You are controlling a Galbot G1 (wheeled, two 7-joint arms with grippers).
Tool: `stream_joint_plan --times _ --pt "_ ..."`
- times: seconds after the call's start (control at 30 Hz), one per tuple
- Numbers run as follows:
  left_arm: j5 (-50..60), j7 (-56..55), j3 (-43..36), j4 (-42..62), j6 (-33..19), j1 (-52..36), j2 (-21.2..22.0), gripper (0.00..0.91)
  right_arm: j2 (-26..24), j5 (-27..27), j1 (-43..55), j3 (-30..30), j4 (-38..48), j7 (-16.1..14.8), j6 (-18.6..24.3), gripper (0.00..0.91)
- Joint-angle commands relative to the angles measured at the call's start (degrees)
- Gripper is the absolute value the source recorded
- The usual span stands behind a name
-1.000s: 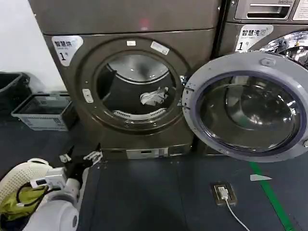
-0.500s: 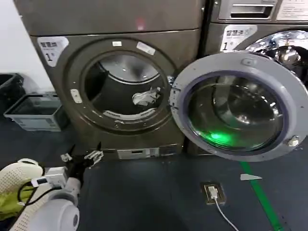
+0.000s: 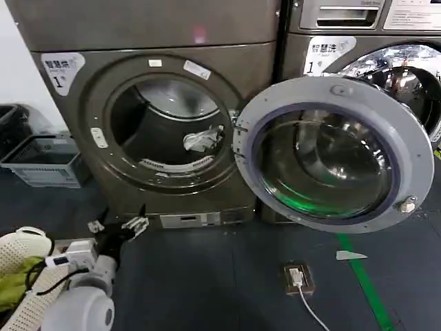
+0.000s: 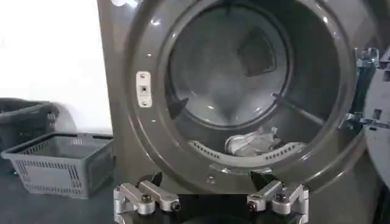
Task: Grasp the clothes from the dryer.
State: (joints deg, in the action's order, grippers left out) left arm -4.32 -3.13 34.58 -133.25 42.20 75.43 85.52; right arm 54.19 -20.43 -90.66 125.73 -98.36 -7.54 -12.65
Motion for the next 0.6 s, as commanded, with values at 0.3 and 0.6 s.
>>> stream_joint_plan --times 0.3,0.6 --pt "0.8 0.07 -0.27 -0.03 2.8 0.37 0.24 0.907 0.64 -2.07 -0.37 1.2 0.72 2.36 2.43 0.907" --pt "0.94 0.46 -0.19 -0.33 2.8 0.64 -0.06 0.907 1.35 -3.39 -0.25 1.39 0.54 3.08 3.08 0.907"
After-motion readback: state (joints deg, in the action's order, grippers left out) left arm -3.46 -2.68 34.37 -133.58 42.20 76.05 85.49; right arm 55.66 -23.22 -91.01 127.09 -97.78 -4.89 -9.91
